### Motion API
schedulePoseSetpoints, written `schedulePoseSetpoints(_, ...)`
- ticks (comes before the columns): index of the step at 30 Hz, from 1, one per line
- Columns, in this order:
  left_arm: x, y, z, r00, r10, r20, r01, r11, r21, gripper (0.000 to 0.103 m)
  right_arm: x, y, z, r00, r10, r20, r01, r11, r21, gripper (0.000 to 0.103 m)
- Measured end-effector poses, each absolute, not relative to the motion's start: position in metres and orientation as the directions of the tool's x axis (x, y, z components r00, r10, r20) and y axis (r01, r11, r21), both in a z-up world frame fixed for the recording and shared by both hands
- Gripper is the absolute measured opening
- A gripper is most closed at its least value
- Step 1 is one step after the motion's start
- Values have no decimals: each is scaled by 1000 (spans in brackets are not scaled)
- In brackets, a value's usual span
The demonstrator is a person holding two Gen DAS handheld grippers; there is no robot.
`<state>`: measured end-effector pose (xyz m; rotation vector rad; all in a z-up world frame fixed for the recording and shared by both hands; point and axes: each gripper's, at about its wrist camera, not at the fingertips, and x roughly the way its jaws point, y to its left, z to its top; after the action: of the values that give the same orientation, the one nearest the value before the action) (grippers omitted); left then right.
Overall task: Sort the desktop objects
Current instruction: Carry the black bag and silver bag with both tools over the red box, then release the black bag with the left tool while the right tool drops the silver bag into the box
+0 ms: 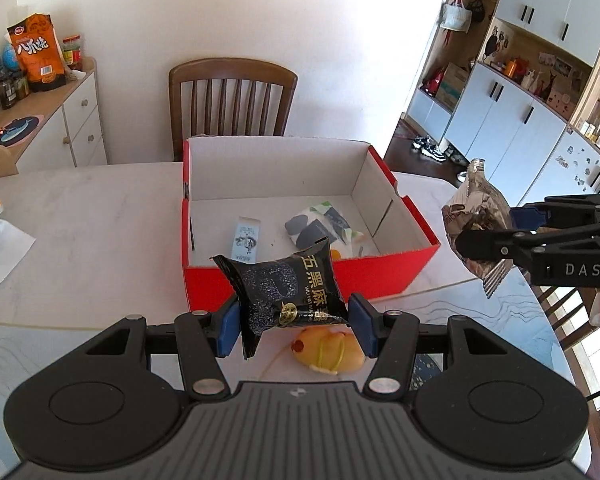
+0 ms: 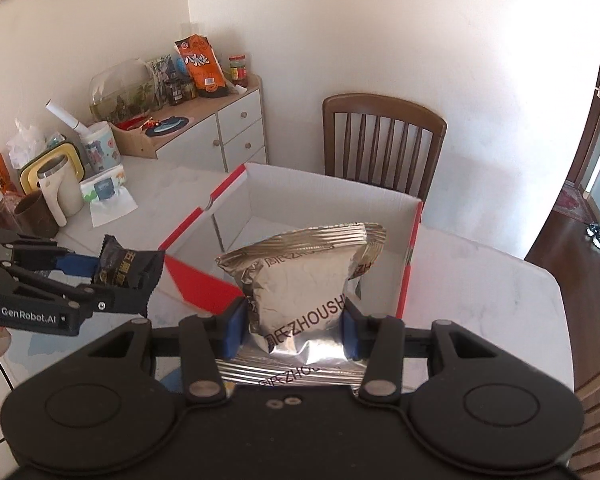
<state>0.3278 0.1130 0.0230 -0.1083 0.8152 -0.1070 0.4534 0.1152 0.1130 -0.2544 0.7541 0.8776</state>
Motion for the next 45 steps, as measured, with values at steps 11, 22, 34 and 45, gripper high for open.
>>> schedulePoseSetpoints(11, 373, 111, 16, 671, -117, -732, 56, 993, -107, 55, 498, 134, 100, 379, 590, -713, -759, 639, 125, 46)
schedulePoseSetpoints(22, 434, 111, -10, 625, -100, -774, 45, 995, -91, 34, 545, 174, 77, 362, 564, -742, -755, 645, 121, 46)
schedulePoseSetpoints(34, 451, 128, -48, 566, -92, -819, -33, 990, -134, 34, 579, 211, 16, 310, 486, -817, -744, 659, 109, 46)
schedulePoseSetpoints(45, 452, 126, -53, 562, -93, -822, -28, 991, -131, 34, 580, 220, 0, 267, 478, -837, -764, 635, 119, 49)
